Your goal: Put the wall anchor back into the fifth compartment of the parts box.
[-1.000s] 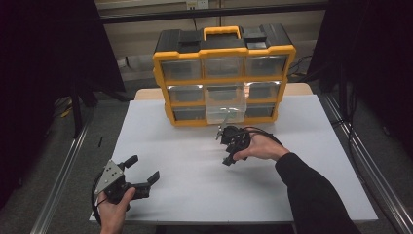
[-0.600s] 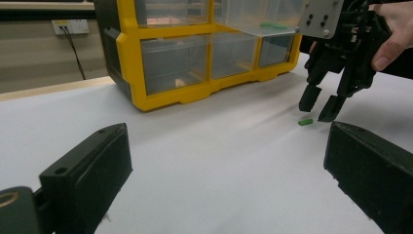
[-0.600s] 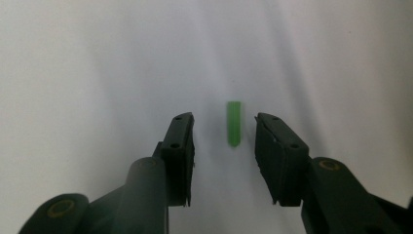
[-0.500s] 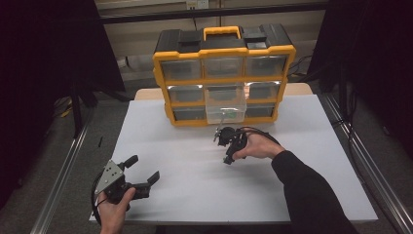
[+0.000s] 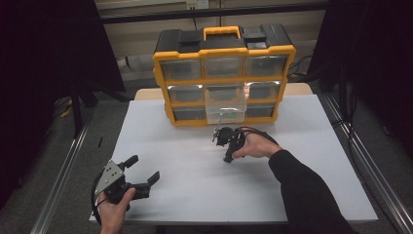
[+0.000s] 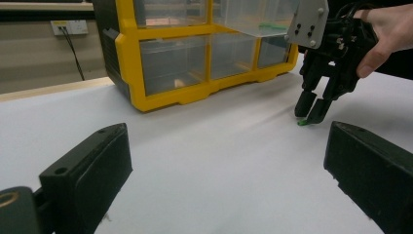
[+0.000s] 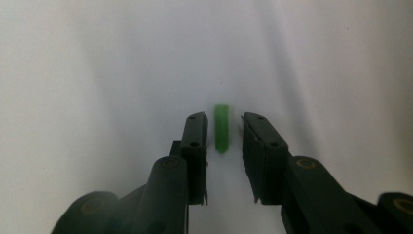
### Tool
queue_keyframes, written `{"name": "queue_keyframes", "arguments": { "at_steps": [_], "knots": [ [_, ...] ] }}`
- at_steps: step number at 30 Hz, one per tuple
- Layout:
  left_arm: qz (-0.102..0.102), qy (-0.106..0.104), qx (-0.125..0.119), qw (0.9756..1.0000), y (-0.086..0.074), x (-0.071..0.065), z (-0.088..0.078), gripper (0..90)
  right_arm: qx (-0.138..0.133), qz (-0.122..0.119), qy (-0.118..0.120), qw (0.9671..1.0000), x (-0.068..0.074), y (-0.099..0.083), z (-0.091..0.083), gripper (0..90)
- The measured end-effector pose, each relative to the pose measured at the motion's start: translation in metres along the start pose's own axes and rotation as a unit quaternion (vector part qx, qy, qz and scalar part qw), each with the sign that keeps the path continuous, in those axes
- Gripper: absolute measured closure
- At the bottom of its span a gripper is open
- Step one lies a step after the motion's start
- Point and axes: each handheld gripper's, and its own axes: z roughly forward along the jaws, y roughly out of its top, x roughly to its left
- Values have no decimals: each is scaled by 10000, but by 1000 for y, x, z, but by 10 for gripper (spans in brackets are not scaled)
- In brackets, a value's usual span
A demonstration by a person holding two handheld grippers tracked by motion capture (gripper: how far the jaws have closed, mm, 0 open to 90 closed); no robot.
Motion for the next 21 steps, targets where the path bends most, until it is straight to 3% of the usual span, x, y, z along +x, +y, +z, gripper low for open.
{"name": "queue_keyframes", "arguments": {
  "at_steps": [7, 8, 14, 21],
  "knots": [
    [18, -29, 1, 10000, 0, 0, 0, 33, 41, 14, -18, 10000, 0, 1, 3, 767],
    [20, 0, 12, 10000, 0, 0, 0, 33, -6, -99, -38, 9999, -1, 2, 4, 771],
    [33, 3, 19, 10000, 0, 0, 0, 33, 51, -28, -1, 10000, -3, 1, 3, 844],
    [11, 1, 0, 10000, 0, 0, 0, 33, 41, -21, 18, 10000, -2, 1, 2, 845]
  ]
}}
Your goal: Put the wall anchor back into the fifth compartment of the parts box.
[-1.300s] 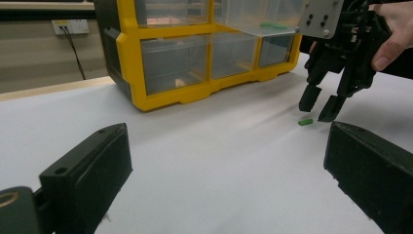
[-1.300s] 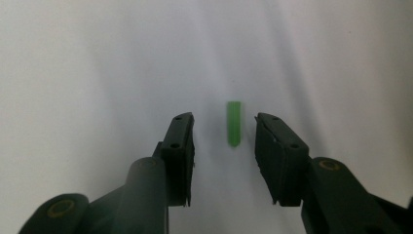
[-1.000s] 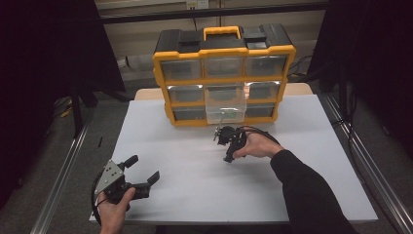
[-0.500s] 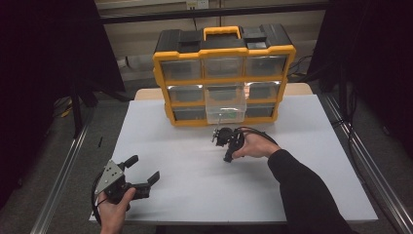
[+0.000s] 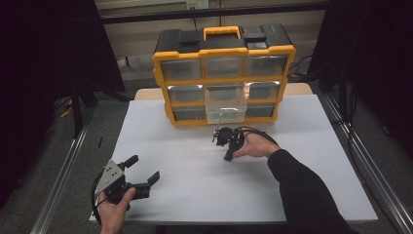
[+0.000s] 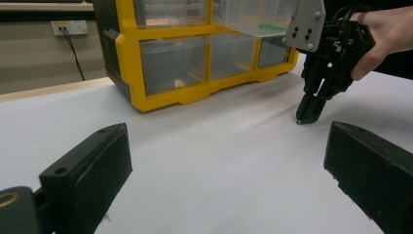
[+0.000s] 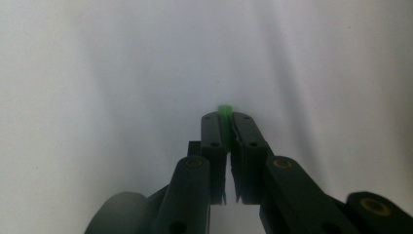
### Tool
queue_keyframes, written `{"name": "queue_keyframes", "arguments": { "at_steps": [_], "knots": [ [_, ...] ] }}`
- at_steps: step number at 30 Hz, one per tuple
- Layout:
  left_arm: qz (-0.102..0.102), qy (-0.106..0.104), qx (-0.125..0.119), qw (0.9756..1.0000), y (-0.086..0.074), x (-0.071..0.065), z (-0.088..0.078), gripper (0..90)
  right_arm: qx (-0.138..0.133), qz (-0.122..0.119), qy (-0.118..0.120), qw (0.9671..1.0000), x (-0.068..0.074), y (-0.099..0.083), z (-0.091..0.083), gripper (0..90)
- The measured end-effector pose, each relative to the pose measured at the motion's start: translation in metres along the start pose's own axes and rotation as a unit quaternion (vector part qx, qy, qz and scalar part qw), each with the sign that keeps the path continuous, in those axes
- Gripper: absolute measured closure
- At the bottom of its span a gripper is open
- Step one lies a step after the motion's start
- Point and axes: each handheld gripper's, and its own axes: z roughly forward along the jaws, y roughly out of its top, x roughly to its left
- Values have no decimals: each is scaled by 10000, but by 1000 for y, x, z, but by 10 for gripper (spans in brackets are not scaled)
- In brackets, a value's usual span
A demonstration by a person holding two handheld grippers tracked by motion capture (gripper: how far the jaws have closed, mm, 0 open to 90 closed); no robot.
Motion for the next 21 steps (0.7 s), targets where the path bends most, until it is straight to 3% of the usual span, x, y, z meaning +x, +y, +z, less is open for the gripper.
{"name": "queue_keyframes", "arguments": {
  "at_steps": [3, 4, 5, 7, 8, 10, 12, 13, 21],
  "knots": [
    [-7, 6, -2, 10000, 0, 0, 0, 33, -5, 88, 81, 9999, 3, 0, 0, 845],
    [-1, 7, -3, 10000, 0, 0, 0, 33, -40, -101, 72, 9999, 1, 0, 0, 845],
    [-4, 7, -3, 10000, 0, 0, 0, 33, 45, -57, 78, 9999, 3, 1, -2, 845],
    [-26, 15, -14, 10000, 0, 0, 0, 33, -109, -122, 57, 9998, 4, 1, -1, 845],
    [-2, 12, 0, 10000, 0, 0, 0, 33, -82, -6, 61, 9999, 6, 2, -3, 845],
    [-2, 14, -3, 10000, 0, 0, -1, 33, -145, -171, 67, 9997, 5, 2, -4, 845],
    [-11, 14, -14, 10000, 0, 0, 0, 33, -148, -88, 65, 9998, 9, 2, -6, 845],
    [-10, 17, -13, 10000, 0, 0, 0, 33, -206, -178, 64, 9996, 8, 1, -7, 845],
    [-6, 23, -10, 10000, 0, 0, 0, 33, -435, -185, 7, 9989, 14, -2, -21, 845]
  ]
}}
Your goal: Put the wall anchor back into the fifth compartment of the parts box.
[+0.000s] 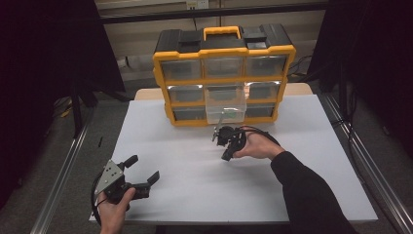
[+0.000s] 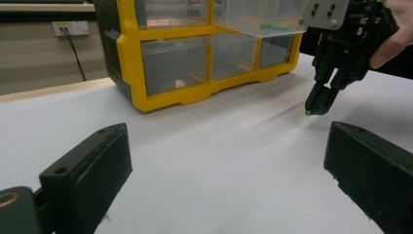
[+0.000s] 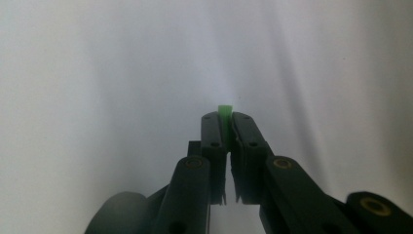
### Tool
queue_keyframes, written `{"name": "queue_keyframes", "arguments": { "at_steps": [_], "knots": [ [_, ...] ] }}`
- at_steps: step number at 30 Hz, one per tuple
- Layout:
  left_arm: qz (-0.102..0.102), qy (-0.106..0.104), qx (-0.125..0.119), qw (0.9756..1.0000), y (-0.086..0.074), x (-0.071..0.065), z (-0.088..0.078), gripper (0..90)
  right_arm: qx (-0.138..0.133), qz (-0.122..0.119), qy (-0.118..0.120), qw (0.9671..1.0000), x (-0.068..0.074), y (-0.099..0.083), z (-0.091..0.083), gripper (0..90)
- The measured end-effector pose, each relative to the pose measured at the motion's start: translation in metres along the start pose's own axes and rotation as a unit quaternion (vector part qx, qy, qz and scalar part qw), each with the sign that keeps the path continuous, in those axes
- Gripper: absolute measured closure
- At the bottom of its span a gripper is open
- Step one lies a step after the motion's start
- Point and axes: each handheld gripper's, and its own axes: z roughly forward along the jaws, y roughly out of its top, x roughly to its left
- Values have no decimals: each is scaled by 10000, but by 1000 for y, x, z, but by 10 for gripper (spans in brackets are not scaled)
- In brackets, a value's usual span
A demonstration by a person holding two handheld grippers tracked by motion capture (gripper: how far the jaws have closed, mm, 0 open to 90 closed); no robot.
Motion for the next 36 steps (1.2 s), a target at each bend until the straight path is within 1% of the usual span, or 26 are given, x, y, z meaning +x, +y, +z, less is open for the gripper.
{"name": "queue_keyframes", "arguments": {
  "at_steps": [2, 3, 4, 6, 7, 8, 9, 10, 11, 12, 14, 15, 16, 17, 21, 23, 24, 29, 30, 31, 32, 35, 36],
  "knots": [
    [-3, 2, 1, 10000, 0, 0, 0, 33, -104, 33, -7, 9999, 0, -2, -3, 845],
    [-3, 4, 0, 10000, 0, 0, 0, 33, -162, 157, 48, 9997, 2, -3, -5, 845],
    [-2, 2, 2, 10000, 0, 0, 0, 33, -257, 59, 1, 9997, 2, -4, -5, 845],
    [-4, 3, 2, 10000, 0, 0, 0, 33, -290, 16, -15, 9996, 3, -5, -7, 845],
    [-5, 2, -1, 10000, 0, 0, 0, 33, -318, 61, -16, 9995, 4, -5, -9, 845],
    [0, 4, 2, 10000, 0, 0, 0, 34, -355, 4, -27, 9994, 5, -6, -11, 845],
    [-1, 8, 2, 10000, 0, 0, 0, 33, -382, 20, -17, 9993, 7, -6, -12, 845],
    [-1, 9, 2, 10000, 0, 0, 0, 33, -435, -44, -33, 9990, 8, -6, -15, 846],
    [-6, 8, 1, 10000, 0, 0, 0, 33, -443, 30, -35, 9990, 10, -6, -17, 845],
    [0, 7, 0, 10000, 0, 0, 0, 33, -478, -46, -50, 9988, 10, -6, -20, 846],
    [-2, 5, 0, 10000, 0, 0, 0, 34, -549, -24, -112, 9984, 13, -8, -24, 845],
    [-6, 5, 2, 10000, 0, 0, 0, 33, -574, -69, -106, 9983, 13, -8, -26, 846],
    [-4, 2, 6, 10000, 0, 0, 0, 33, -580, -34, -132, 9982, 15, -8, -28, 845],
    [-5, 6, 5, 10000, 0, 0, 0, 33, -628, -92, -138, 9979, 15, -9, -29, 845],
    [6, 13, 16, 10000, 0, 0, 0, 33, -742, -38, -171, 9971, 16, -12, -37, 845],
    [15, 5, 22, 10000, 0, 0, 0, 33, -803, -102, -175, 9966, 15, -13, -40, 846],
    [14, 6, 23, 10000, 0, 0, 0, 33, -830, -62, -208, 9963, 16, -13, -42, 845],
    [31, 10, 35, 10000, 0, 1, 0, 33, -1001, -109, -251, 9946, 17, -12, -54, 845],
    [28, 13, 33, 10000, 0, 0, 0, 33, -1046, -152, -281, 9940, 17, -11, -55, 845],
    [32, 9, 34, 10000, 0, 1, 0, 33, -1070, -147, -291, 9937, 18, -11, -58, 846],
    [19, 6, 26, 10000, 0, 0, 0, 33, -1117, -207, -291, 9931, 18, -10, -59, 845],
    [17, 10, 21, 10000, 0, 0, 0, 33, -1171, -255, -316, 9923, 19, -8, -65, 846],
    [31, 11, 29, 10000, 0, 0, 0, 33, -1217, -286, -291, 9917, 19, -8, -67, 846]
  ]
}}
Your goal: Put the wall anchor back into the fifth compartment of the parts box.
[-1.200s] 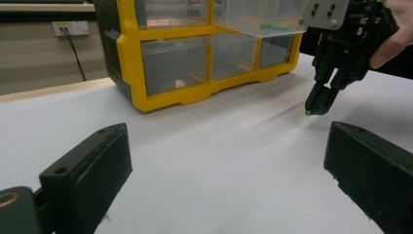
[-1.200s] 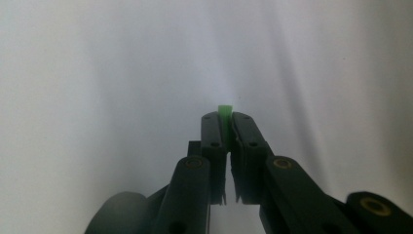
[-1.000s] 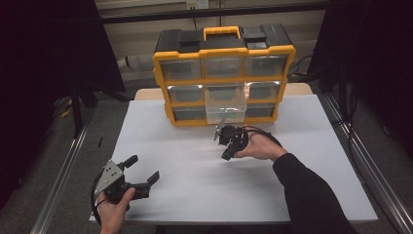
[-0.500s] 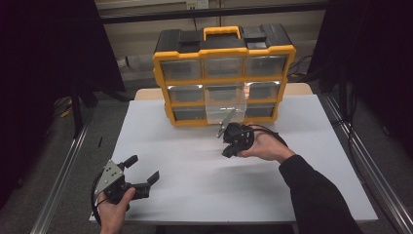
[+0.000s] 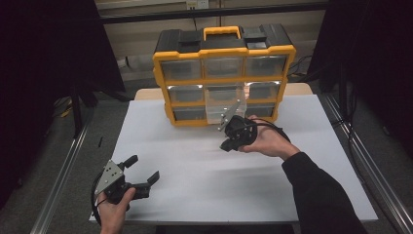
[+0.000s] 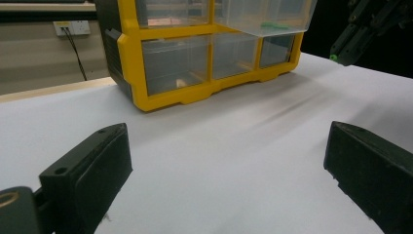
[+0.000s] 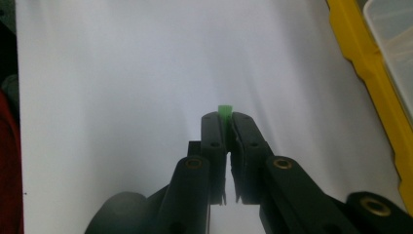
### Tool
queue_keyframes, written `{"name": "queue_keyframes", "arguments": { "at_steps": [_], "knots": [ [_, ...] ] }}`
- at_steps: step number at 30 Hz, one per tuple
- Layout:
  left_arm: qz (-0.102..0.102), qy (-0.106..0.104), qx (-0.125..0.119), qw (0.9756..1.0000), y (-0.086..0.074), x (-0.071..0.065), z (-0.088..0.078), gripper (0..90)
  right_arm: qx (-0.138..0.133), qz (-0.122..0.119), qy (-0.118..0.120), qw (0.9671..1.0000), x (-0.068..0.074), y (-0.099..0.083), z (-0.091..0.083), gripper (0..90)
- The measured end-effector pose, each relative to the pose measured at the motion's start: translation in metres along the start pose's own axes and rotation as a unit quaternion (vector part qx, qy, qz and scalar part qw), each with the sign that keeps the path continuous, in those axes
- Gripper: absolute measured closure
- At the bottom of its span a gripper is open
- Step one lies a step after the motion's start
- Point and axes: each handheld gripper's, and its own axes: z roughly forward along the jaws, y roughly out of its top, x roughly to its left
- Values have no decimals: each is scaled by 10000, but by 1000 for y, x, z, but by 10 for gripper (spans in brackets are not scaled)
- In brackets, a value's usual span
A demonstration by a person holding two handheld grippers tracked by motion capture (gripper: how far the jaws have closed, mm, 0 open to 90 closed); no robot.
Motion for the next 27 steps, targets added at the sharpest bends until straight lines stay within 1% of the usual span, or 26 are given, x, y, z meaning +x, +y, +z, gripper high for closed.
{"name": "queue_keyframes", "arguments": {
  "at_steps": [1, 2, 3, 6, 7, 9, 10, 13, 14, 15, 18, 19, 22, 25, 27],
  "knots": [
    [-45, 8, -29, 10000, 0, -1, 0, 33, -20, 11, -9, 10000, 0, 1, -2, 846],
    [-3, 2, 0, 10000, 0, 0, 0, 33, -37, 0, -16, 10000, 0, 2, -3, 846],
    [-39, 0, -30, 10000, 0, -1, 0, 33, -66, -5, -23, 10000, 1, 3, -5, 845],
    [0, 0, -2, 10000, 0, 0, 0, 34, -141, -43, -34, 9999, 1, 4, -8, 846],
    [35, 9, 17, 10000, 0, 0, 0, 33, -195, -34, -5, 9998, 1, 4, -9, 846],
    [21, -1, 12, 10000, 0, 1, 0, 33, -358, -132, -36, 9993, 3, 5, -12, 846],
    [14, -9, -4, 10000, 0, 1, 1, 33, -371, -116, -37, 9992, 3, 6, -13, 846],
    [-71, 20, -54, 10000, 0, 0, 1, 33, -422, -181, -58, 9989, 4, 8, -16, 846],
    [-17, 21, -17, 10000, 0, 0, 0, 33, -440, -188, -54, 9988, 4, 9, -17, 846],
    [-21, 19, -19, 10000, 0, 0, 0, 33, -463, -218, -53, 9987, 4, 10, -19, 846],
    [-4, 16, -10, 10000, 0, 0, 0, 33, -522, -206, -54, 9984, 4, 12, -23, 846],
    [-4, 16, -13, 10000, 0, 0, 0, 33, -530, -207, -86, 9983, 4, 13, -25, 846],
    [-16, 19, -15, 10000, 0, 0, 0, 33, -620, -212, -122, 9978, 2, 15, -30, 846],
    [-16, 19, -16, 10000, 0, 0, 0, 33, -765, -203, -112, 9968, 1, 15, -34, 846],
    [-11, 12, -12, 10000, 0, 0, 0, 33, -798, -158, -125, 9966, 1, 16, -38, 846]
  ]
}}
